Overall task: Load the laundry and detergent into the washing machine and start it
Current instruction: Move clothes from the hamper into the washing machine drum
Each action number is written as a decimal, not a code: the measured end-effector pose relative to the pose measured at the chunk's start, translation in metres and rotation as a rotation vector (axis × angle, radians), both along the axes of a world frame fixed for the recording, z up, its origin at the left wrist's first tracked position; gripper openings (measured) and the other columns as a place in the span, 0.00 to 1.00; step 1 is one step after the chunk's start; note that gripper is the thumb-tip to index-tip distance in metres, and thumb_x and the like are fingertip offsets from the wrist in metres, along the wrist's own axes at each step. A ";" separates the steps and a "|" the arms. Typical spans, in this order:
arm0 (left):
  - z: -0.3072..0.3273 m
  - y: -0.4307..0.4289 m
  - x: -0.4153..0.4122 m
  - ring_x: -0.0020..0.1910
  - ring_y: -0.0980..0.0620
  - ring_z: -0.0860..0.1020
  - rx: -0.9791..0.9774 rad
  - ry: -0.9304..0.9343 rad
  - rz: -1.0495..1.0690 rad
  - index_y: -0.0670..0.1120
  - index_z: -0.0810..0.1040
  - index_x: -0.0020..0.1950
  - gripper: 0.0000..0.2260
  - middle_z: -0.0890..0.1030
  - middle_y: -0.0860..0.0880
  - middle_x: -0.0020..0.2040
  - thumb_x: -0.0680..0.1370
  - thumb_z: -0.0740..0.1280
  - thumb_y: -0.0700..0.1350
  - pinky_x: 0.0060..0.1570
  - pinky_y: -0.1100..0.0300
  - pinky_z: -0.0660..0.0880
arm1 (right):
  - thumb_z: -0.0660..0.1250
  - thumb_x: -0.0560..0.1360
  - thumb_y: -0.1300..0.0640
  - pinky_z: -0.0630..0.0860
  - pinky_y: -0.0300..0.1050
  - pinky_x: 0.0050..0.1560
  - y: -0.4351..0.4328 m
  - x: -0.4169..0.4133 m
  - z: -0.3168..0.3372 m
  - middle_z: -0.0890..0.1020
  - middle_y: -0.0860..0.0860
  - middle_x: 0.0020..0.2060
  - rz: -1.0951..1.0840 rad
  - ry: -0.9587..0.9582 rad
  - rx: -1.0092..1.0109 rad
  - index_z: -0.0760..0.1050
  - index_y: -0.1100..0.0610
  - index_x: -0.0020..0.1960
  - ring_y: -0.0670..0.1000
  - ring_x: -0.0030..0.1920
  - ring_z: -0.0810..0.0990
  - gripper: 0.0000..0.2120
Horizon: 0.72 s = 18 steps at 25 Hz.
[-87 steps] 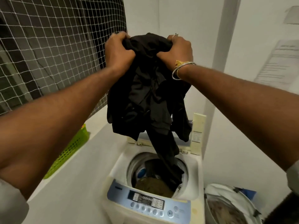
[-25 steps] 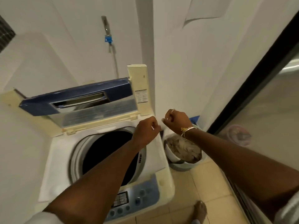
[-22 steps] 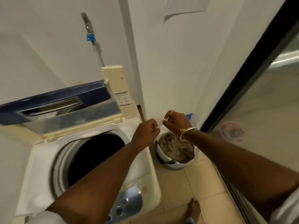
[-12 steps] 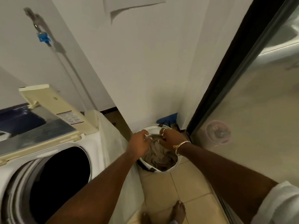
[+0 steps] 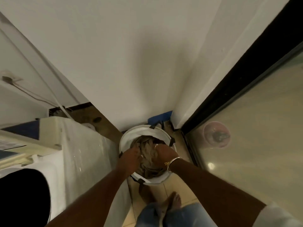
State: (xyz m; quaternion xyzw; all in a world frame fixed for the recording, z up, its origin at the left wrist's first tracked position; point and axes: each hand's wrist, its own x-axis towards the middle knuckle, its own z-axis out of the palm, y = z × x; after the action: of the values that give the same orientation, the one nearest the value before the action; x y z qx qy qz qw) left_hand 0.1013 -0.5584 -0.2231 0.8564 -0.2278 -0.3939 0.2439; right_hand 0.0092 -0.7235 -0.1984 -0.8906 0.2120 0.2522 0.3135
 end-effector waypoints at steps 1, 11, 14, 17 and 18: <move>-0.020 -0.002 -0.002 0.57 0.47 0.79 0.007 0.025 0.030 0.40 0.79 0.58 0.24 0.82 0.44 0.55 0.79 0.64 0.60 0.62 0.54 0.73 | 0.64 0.76 0.50 0.73 0.51 0.61 -0.003 0.002 -0.020 0.80 0.58 0.57 0.014 0.026 0.019 0.76 0.58 0.60 0.60 0.59 0.78 0.17; -0.198 -0.018 -0.010 0.63 0.41 0.75 0.197 0.172 0.076 0.38 0.74 0.65 0.17 0.77 0.39 0.62 0.78 0.67 0.44 0.64 0.48 0.72 | 0.53 0.80 0.47 0.64 0.66 0.71 -0.018 0.020 -0.247 0.74 0.70 0.64 0.201 0.100 -0.012 0.72 0.69 0.67 0.70 0.67 0.72 0.29; -0.254 -0.026 -0.003 0.60 0.44 0.76 0.199 0.189 0.124 0.36 0.76 0.62 0.16 0.78 0.42 0.57 0.76 0.69 0.41 0.62 0.55 0.71 | 0.64 0.80 0.47 0.53 0.56 0.76 -0.024 0.032 -0.301 0.62 0.62 0.76 0.297 0.155 0.008 0.59 0.62 0.78 0.61 0.76 0.60 0.33; -0.307 -0.026 0.003 0.64 0.41 0.73 0.284 0.122 0.150 0.38 0.74 0.64 0.19 0.76 0.39 0.62 0.75 0.70 0.44 0.64 0.53 0.70 | 0.65 0.75 0.38 0.57 0.56 0.75 -0.028 0.037 -0.354 0.60 0.59 0.76 0.353 0.157 -0.029 0.57 0.56 0.79 0.61 0.76 0.60 0.40; -0.322 -0.026 0.003 0.67 0.40 0.71 0.337 0.116 0.128 0.38 0.73 0.66 0.21 0.75 0.38 0.64 0.76 0.70 0.44 0.65 0.53 0.67 | 0.64 0.75 0.37 0.56 0.56 0.76 -0.027 0.034 -0.362 0.57 0.59 0.78 0.384 0.175 -0.061 0.55 0.54 0.79 0.61 0.77 0.58 0.40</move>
State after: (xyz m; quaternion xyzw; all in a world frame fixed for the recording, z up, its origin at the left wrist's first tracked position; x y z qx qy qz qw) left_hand 0.1048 -0.5839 -0.5448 0.8737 -0.0893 -0.4588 0.1345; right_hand 0.0436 -0.7508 -0.5604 -0.8985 0.0722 0.3770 0.2128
